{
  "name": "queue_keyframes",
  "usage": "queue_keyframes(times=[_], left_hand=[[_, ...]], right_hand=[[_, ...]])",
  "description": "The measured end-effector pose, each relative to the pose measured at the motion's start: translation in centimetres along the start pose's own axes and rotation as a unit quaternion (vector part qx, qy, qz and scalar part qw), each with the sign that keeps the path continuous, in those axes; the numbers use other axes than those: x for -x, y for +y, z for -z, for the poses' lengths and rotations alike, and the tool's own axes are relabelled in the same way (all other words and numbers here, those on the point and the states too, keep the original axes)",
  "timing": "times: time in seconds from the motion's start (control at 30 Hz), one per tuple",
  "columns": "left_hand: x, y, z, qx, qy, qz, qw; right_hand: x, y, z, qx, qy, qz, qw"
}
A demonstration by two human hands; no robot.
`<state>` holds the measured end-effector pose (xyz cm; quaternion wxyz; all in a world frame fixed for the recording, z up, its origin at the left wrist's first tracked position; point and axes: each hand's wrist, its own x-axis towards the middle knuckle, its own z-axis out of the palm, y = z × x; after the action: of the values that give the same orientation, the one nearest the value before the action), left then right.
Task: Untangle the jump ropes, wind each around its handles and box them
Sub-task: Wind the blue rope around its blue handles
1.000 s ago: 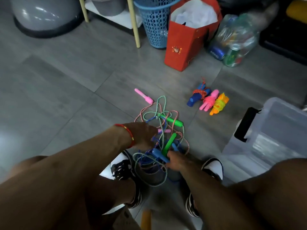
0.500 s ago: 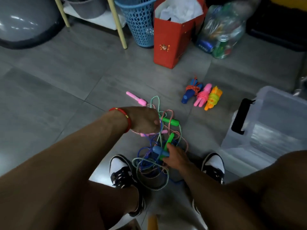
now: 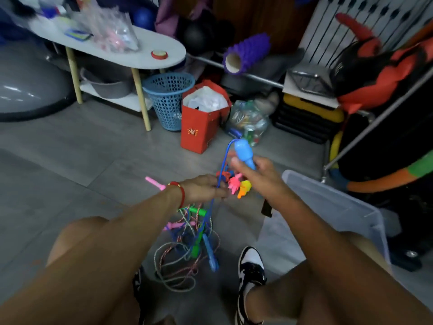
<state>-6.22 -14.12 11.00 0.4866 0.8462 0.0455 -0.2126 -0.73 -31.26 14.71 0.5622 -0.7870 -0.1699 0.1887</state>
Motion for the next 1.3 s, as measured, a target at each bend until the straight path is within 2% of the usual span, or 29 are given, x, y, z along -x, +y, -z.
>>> queue_keyframes(times=[0.07,0.13,0.2,0.23,0.27,0.3,0.33,0.37,0.4,0.43,0.5,0.53,0.57,0.6,0.63,0.7,0.77,0.83,0.97,1.03,1.1,1.2,1.23,1.3], left_hand=[[0.3,0.6,-0.4,0.007,0.043,-0.024,0.999],[0.9,0.1,-0.6,0.007,0.058,-0.037,0.998],[1.1,-1.5,-0.3,-0.007,0.058,-0.028,0.998],[1.1,-2.4,0.2,-0.023,0.061,-0.023,0.998],[1.3,-3.1,0.7,-0.041,0.067,-0.020,0.997],[1.6,-3.6,1.2,-0.055,0.075,-0.024,0.995],[1.7,-3.9,1.5,-0.059,0.084,-0.037,0.994],[1.9,-3.8,1.7,-0.057,0.096,-0.055,0.992],[2.1,-3.5,1.8,-0.061,0.108,-0.072,0.990],[2.1,-3.3,1.9,-0.078,0.126,-0.087,0.985],[2.2,-3.0,1.9,-0.124,0.158,-0.104,0.974],[2.1,-3.0,2.0,-0.147,0.171,-0.107,0.968],[1.9,-3.1,2.0,-0.168,0.181,-0.104,0.964],[1.6,-3.2,2.0,-0.178,0.189,-0.096,0.961],[1.4,-3.1,2.0,-0.177,0.193,-0.084,0.961],[0.9,-3.0,1.8,-0.175,0.199,-0.076,0.961],[0.7,-3.1,1.9,-0.173,0.208,-0.078,0.960],[0.7,-3.3,2.4,-0.159,0.199,-0.062,0.965],[1.3,-2.7,3.0,-0.091,0.151,-0.045,0.983],[1.6,-3.1,3.0,-0.074,0.123,-0.069,0.987],[1.6,-4.3,3.1,-0.077,0.103,-0.086,0.988],[1.8,-4.7,2.9,-0.145,0.119,-0.118,0.975],[2.0,-4.3,2.6,-0.145,0.119,-0.132,0.973],[2.1,-3.2,1.9,-0.131,0.123,-0.159,0.971]], right_hand=[[-0.2,-2.4,1.2,-0.152,-0.004,0.005,0.988],[-0.5,-4.0,2.2,-0.274,-0.022,-0.013,0.961],[-0.8,-4.2,3.0,-0.370,-0.015,-0.027,0.928],[-1.2,-3.5,3.1,-0.383,0.009,-0.035,0.923],[-1.5,-2.8,3.0,-0.348,0.039,-0.043,0.936],[-2.3,-1.2,2.6,-0.259,0.065,-0.063,0.962],[-3.1,0.3,2.0,-0.139,0.066,-0.094,0.984],[-3.9,2.0,1.3,-0.008,0.037,-0.135,0.990],[-4.3,3.1,0.4,0.120,-0.016,-0.181,0.976],[-4.8,4.3,-0.4,0.254,-0.053,-0.210,0.943],[-5.3,5.8,-1.9,0.485,-0.077,-0.174,0.853],[-5.3,5.5,-2.6,0.523,-0.081,-0.129,0.839],[-5.4,4.7,-3.3,0.518,-0.102,-0.073,0.846],[-5.1,3.2,-3.9,0.460,-0.143,-0.037,0.876],[-4.8,2.3,-4.4,0.375,-0.183,-0.030,0.908],[-4.0,0.9,-5.0,0.291,-0.214,-0.033,0.932],[-3.7,0.7,-4.6,0.335,-0.200,-0.012,0.921],[-3.8,0.8,-3.6,0.327,-0.175,0.009,0.929],[-3.7,-1.2,-0.2,0.132,-0.076,0.102,0.983],[-3.3,-1.7,2.3,0.053,-0.021,0.130,0.990],[-3.2,-0.5,4.4,0.129,-0.001,0.122,0.984],[-3.0,1.5,4.2,0.343,-0.125,0.018,0.931],[-2.8,1.8,3.2,0.381,-0.169,0.001,0.909],[-2.7,2.2,0.7,0.389,-0.235,0.017,0.891]])
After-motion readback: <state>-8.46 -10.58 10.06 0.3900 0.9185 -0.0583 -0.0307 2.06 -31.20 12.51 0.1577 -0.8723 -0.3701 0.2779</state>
